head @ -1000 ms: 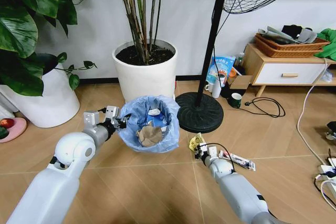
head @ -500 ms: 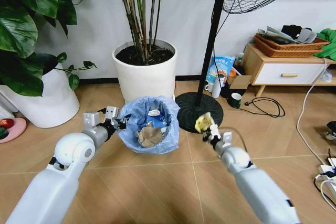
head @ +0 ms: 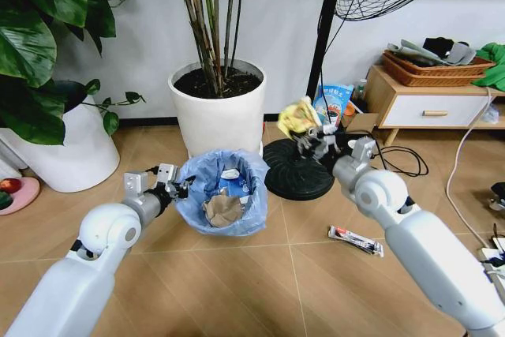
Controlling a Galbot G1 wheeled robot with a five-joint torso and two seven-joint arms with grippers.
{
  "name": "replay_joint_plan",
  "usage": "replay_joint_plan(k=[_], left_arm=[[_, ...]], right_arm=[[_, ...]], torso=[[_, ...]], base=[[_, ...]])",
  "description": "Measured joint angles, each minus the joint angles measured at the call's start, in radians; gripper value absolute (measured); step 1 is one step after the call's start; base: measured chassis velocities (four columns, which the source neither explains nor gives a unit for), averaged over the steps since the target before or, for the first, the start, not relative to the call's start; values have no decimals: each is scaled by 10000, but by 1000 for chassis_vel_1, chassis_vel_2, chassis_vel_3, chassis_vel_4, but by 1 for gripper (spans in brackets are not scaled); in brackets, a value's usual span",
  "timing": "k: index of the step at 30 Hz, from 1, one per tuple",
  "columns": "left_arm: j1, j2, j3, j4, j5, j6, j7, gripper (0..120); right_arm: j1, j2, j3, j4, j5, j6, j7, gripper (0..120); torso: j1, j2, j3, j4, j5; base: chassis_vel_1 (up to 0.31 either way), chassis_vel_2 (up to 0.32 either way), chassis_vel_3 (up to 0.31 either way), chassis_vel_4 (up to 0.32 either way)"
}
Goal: Pick up the trash bin and place the garbage on the floor into it.
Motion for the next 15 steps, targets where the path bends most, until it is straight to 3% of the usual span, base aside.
replay_joint_plan(k=[9, 15], left_arm=[[-778, 124, 431, 450, -205, 0, 27, 0], [-1202, 164, 683, 705, -222, 0, 106, 0]], right_arm=[[650, -599, -1495, 1183, 862, -376, -566, 0], [585, -916, -1833, 1671, 863, -428, -778, 0]], torso=[[0, 0, 1, 0, 4], [0, 0, 0, -2, 2]], base=[[0, 0, 0, 0], [0, 0, 0, 0]])
